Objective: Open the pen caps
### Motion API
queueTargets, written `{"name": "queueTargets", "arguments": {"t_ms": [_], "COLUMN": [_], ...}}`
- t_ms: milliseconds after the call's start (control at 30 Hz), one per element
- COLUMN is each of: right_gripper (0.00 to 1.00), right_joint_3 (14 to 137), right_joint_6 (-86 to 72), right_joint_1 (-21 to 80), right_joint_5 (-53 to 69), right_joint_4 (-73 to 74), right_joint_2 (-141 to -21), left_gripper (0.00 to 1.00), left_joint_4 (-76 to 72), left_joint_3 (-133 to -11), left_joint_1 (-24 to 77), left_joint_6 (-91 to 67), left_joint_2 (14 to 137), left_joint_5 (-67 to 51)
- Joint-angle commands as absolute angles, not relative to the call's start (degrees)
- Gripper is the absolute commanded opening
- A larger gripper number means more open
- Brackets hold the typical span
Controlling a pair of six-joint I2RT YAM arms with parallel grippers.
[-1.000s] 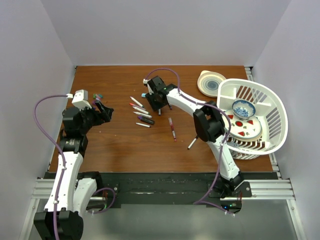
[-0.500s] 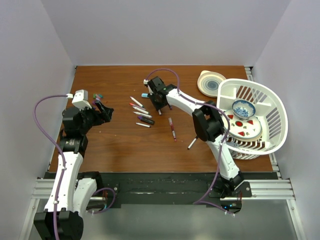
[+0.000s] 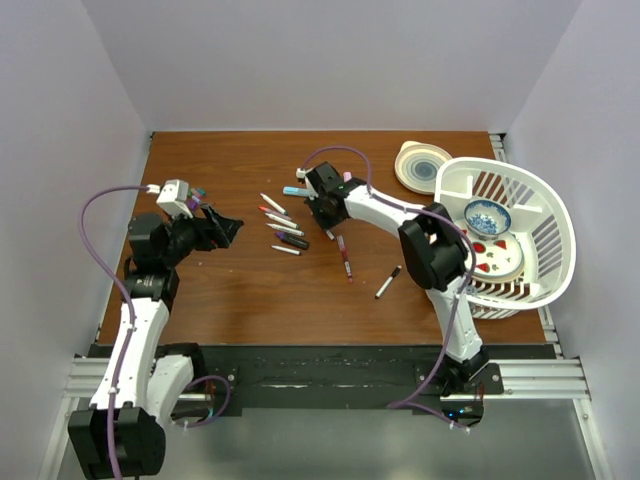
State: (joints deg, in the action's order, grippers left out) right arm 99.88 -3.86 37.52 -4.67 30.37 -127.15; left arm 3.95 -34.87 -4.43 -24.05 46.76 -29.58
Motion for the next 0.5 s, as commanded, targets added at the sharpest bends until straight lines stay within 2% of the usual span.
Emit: {"name": "queueTargets", "arguments": {"t_ms": [0, 33, 67, 133, 233, 300, 333, 467], "right_gripper": [0.00, 0.00, 0.00, 0.00, 0.00, 0.00, 0.00, 0.00], "right_joint_3": [92.93, 91.42, 89.93, 84.74, 78.50, 75.51, 75.06, 74.80], "right_joint_6": [-0.37, 2.08, 3.76, 8.69, 11.33, 10.73, 10.11, 7.47], "right_joint_1": [37.44, 37.35, 37.35, 37.18, 37.09, 37.18, 37.09, 37.26], "right_joint_5": [7.44, 10.17, 18.20, 26.42, 42.76, 53.89, 56.40, 58.89], "right_joint_4": [25.94, 25.41, 25.23, 24.09, 21.28, 18.04, 17.15, 15.03], "right_joint_2": [-112.18, -109.71, -104.82, -100.83, -95.20, -93.78, -93.78, -94.57], "left_gripper": [0.88, 0.88, 0.89, 0.89, 0.90, 0.90, 0.90, 0.88], "left_joint_4": [-15.05, -18.95, -23.25, -39.67, -59.55, -63.53, -63.72, -58.99], "left_joint_3": [-28.84, -27.35, -24.11, -20.32, -14.25, -12.57, -12.48, -13.97], "left_joint_1": [-4.31, -4.31, -4.22, -3.87, -1.77, -0.53, 3.13, 9.22], "left_joint_6": [-35.45, -38.81, -46.68, -55.59, -69.32, -72.33, -72.25, -69.26], "left_joint_2": [48.69, 49.04, 49.30, 49.83, 50.62, 50.80, 50.71, 49.84], "left_joint_5": [-46.65, -49.28, -50.35, -51.67, -48.28, -45.02, -42.22, -36.40]}}
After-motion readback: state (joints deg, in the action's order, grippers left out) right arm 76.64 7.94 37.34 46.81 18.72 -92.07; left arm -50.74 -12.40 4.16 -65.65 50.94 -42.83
